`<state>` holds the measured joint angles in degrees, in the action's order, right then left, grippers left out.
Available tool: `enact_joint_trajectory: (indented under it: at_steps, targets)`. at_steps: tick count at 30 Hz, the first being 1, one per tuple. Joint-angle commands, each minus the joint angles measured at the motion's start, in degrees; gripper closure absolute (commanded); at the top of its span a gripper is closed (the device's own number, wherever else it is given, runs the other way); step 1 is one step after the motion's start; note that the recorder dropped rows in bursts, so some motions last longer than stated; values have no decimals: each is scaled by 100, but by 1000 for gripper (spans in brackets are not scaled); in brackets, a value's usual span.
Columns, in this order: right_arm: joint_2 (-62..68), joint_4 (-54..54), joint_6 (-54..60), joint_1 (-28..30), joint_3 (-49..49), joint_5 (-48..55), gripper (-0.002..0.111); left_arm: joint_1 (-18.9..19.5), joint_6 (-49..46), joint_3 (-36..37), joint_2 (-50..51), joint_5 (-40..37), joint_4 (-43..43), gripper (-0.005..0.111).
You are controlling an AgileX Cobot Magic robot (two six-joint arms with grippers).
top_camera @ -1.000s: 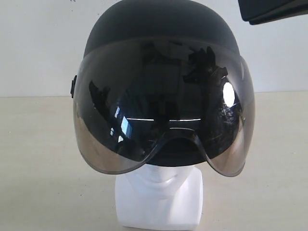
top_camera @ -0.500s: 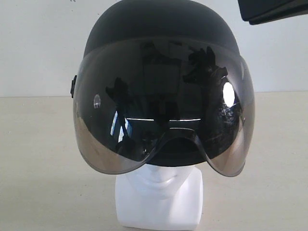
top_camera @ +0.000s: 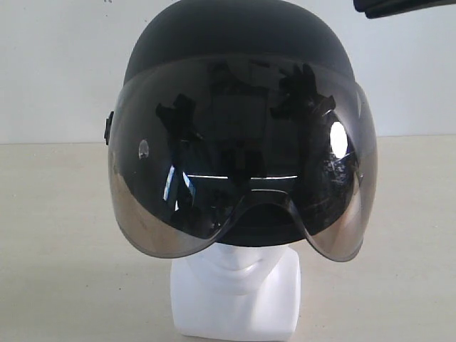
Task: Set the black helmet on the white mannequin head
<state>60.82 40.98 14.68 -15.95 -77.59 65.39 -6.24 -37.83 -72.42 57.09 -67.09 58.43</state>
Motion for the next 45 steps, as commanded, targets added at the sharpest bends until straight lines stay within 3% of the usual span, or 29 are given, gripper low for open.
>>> enact_joint_trajectory:
  at_steps: [1, 14, 20, 23, 30, 41, 45]
  targets:
    - [-14, 73, 228, 2, -26, 43, 96, -29, -81, -50, 140, -261, 128, 102]
    - [-14, 200, 294, 2, -17, 171, 96, -41, -35, -50, 392, -287, 94, 102]
    - [-14, 190, 190, 2, -17, 194, 96, -536, -72, -50, 535, -287, 40, 102]
    - [-14, 180, 190, 2, 52, 119, 96, -702, -101, -50, 575, 110, -281, 102]
    - [-14, 190, 242, 2, 661, -13, 96, -716, -126, -59, 735, 462, -273, 102]
    - [-14, 467, 400, 2, 690, -354, 96, -716, -295, -59, 1090, 581, -295, 102]
    - [-14, 452, 503, 2, 690, -420, 96, -716, -295, -59, 1138, 568, -660, 102]
